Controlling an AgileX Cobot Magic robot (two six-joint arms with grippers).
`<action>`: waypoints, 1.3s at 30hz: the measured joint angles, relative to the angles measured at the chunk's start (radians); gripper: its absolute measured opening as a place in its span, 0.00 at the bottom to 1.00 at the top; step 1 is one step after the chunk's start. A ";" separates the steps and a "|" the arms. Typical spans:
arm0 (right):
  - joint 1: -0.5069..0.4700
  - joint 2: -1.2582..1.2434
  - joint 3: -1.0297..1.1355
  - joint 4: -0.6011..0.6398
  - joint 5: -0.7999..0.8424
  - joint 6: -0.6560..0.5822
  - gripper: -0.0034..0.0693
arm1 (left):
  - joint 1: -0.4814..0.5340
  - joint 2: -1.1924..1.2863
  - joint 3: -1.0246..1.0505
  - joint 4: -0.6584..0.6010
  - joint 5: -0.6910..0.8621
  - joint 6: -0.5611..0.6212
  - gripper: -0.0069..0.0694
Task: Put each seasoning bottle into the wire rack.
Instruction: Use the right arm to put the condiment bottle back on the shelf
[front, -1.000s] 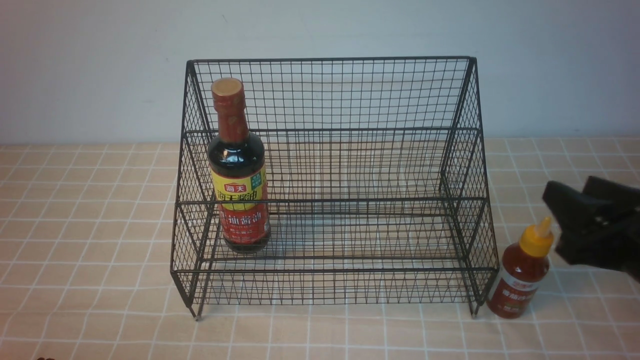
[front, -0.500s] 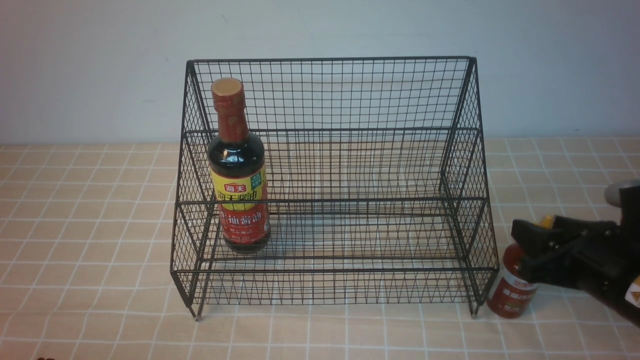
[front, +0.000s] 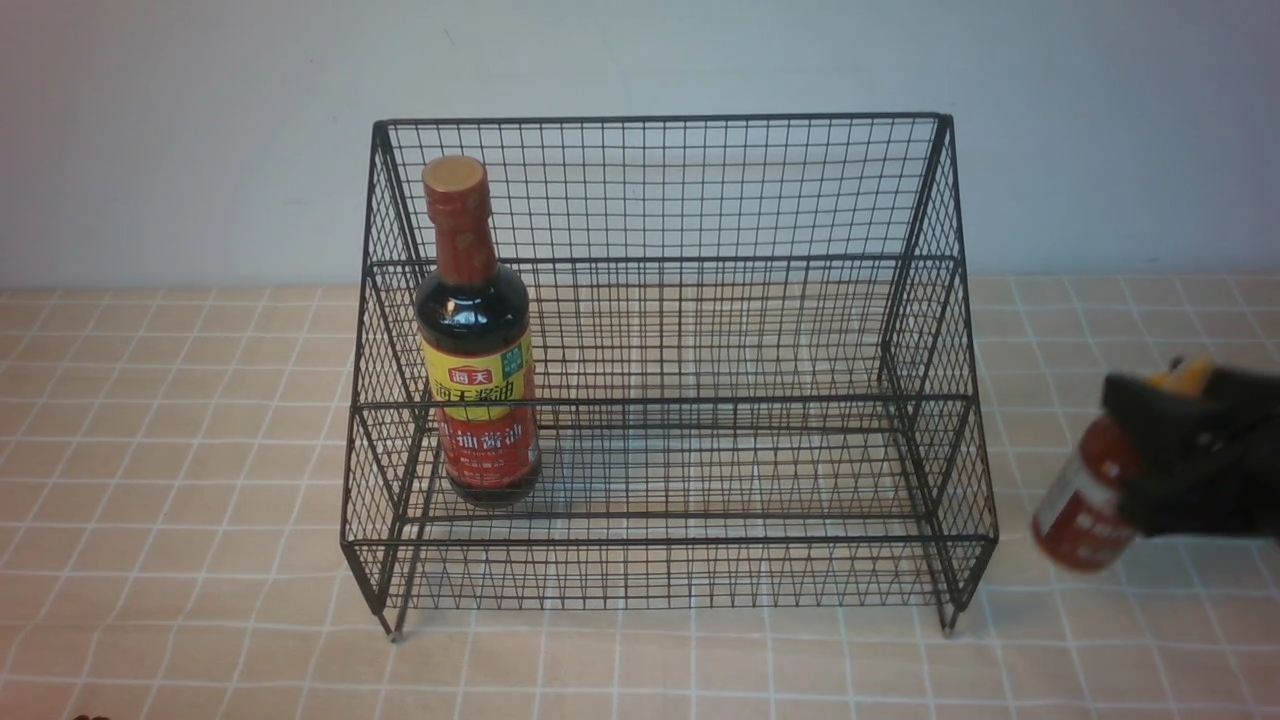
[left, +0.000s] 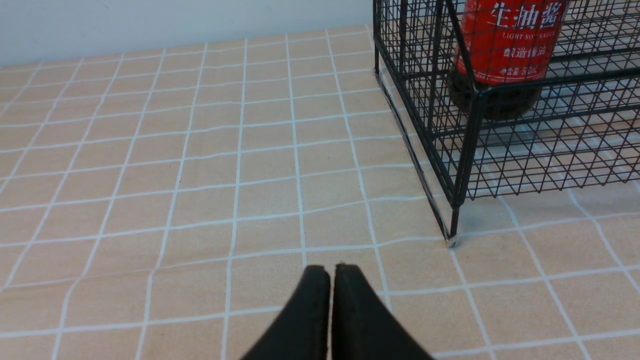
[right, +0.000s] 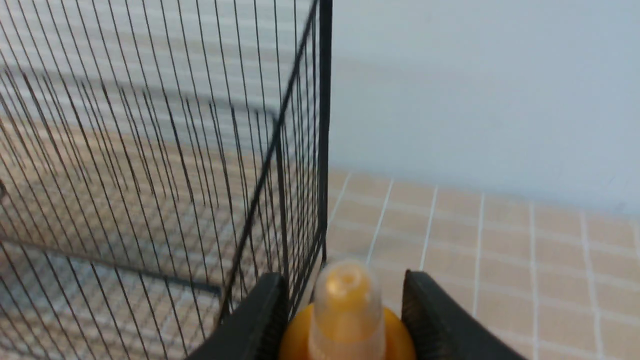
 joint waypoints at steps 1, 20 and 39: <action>0.000 -0.035 -0.016 0.000 0.031 0.000 0.43 | 0.000 0.000 0.000 0.000 0.000 0.000 0.08; 0.330 0.070 -0.205 0.003 0.025 0.000 0.43 | 0.000 0.000 0.000 0.000 0.000 -0.001 0.08; 0.339 0.416 -0.228 0.003 -0.062 -0.002 0.43 | 0.000 0.000 0.000 0.000 0.000 -0.001 0.08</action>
